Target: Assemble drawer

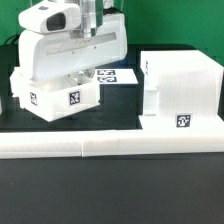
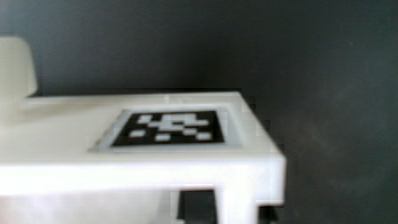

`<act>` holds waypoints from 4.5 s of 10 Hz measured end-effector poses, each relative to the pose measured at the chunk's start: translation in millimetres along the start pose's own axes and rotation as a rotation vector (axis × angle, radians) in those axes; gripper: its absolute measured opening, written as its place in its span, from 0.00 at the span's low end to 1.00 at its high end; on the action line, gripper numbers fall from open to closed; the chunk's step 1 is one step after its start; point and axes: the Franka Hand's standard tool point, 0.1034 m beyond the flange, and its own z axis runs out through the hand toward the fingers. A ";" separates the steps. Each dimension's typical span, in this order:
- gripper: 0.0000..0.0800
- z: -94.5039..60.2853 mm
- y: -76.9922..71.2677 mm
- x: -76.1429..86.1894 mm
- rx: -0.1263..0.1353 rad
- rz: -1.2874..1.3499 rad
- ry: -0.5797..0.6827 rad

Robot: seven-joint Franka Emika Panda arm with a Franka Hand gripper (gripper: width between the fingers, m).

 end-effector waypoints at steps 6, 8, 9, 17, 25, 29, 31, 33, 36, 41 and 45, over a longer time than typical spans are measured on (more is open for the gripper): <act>0.05 5.9 -8.1 16.2 0.012 -0.583 -0.066; 0.05 6.5 -5.4 13.0 0.013 -0.675 -0.074; 0.05 6.6 -3.9 11.4 0.015 -0.747 -0.078; 0.05 10.1 -7.8 20.2 0.009 -0.918 -0.101; 0.05 14.6 -8.6 31.3 -0.093 -0.805 -0.035; 0.05 15.2 -13.8 47.7 -0.097 -0.823 -0.034; 0.05 16.6 -17.4 55.0 -0.082 -0.779 -0.038; 0.05 17.6 -16.5 53.0 -0.080 -0.777 -0.040; 0.05 18.9 -22.8 54.5 -0.050 -0.787 -0.056; 0.05 20.1 -22.5 52.7 -0.048 -0.784 -0.057; 0.05 20.3 -27.1 56.6 -0.036 -0.793 -0.059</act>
Offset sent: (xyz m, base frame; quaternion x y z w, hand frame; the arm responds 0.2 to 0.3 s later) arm 0.0102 0.0309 -0.0053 0.0553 -0.0215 -0.1658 0.9844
